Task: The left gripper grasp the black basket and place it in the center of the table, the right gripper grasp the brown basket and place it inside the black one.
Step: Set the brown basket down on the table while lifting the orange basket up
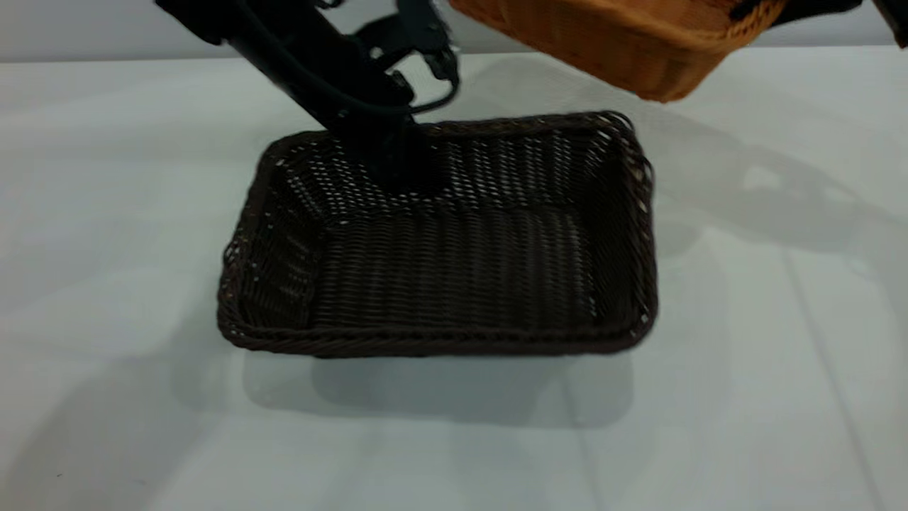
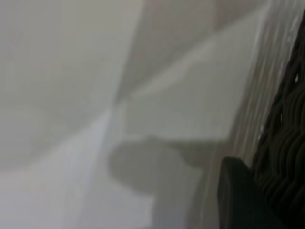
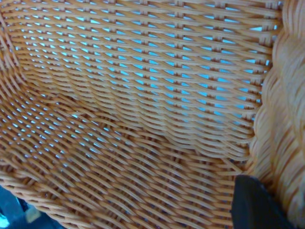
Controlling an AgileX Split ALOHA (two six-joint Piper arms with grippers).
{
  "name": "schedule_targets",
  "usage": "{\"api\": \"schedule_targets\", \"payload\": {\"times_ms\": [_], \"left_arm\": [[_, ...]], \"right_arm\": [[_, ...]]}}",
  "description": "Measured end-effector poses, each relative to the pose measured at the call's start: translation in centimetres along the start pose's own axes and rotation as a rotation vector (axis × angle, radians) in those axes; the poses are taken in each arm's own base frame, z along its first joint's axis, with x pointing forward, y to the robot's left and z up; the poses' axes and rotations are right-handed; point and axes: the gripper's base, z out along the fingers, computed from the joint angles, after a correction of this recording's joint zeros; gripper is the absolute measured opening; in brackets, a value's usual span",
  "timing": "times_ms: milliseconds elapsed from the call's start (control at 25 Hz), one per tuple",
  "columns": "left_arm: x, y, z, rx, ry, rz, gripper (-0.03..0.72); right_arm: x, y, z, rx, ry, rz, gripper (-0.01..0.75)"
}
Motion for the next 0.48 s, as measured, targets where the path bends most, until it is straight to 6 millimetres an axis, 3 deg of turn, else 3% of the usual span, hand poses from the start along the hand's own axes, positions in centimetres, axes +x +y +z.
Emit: {"api": "schedule_targets", "payload": {"times_ms": [480], "left_arm": [[-0.10,-0.28,0.31,0.004,0.003,-0.038,0.254]], "right_arm": [[-0.45,0.75,-0.45,-0.005,-0.003,-0.034,0.063]]}}
